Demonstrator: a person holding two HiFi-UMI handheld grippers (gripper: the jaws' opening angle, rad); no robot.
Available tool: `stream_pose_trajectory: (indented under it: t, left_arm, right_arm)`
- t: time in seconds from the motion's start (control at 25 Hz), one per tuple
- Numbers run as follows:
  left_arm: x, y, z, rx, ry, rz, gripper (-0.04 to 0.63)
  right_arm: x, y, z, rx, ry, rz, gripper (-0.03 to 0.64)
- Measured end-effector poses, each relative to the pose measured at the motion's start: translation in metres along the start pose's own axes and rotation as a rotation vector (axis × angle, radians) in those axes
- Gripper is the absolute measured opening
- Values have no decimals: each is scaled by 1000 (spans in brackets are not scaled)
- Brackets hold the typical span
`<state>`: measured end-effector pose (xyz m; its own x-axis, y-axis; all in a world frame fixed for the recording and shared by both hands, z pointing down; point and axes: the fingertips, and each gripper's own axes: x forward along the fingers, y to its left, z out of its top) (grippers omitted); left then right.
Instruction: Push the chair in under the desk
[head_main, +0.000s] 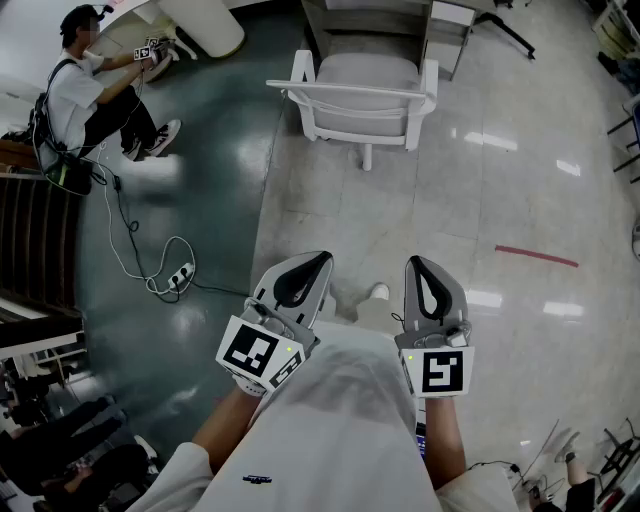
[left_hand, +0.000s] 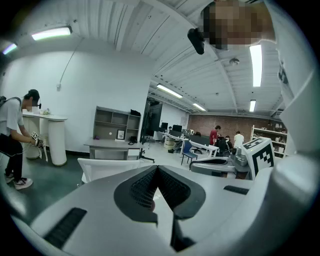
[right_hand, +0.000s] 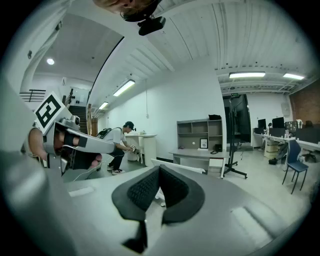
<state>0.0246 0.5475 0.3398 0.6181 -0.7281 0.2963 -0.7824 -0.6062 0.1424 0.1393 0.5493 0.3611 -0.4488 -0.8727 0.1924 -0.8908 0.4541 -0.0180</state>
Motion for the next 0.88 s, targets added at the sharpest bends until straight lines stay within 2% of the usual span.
stream_pose_trajectory:
  t: [0.12, 0.24, 0.4, 0.6, 0.72, 0.88]
  left_arm:
    - [-9, 0, -3, 5, 0, 7, 8]
    - [-21, 7, -5, -15, -12, 14, 8]
    - [-38, 39, -12, -61, -37, 30, 8]
    - [-69, 81, -22, -117, -51, 34, 8]
    - [-77, 110, -15, -148, -92, 38, 8]
    - [-95, 142, -10, -181, -127, 35, 8]
  right_arm:
    - [0, 6, -1, 22, -31, 6, 12]
    - [1, 19, 0, 10, -15, 4, 12]
    - [12, 39, 4, -9, -2, -22, 12]
    - [21, 72, 15, 50, -28, -56, 11]
    - [46, 86, 20, 12, 1, -85, 12]
    - [77, 113, 38, -44, 7, -80, 13]
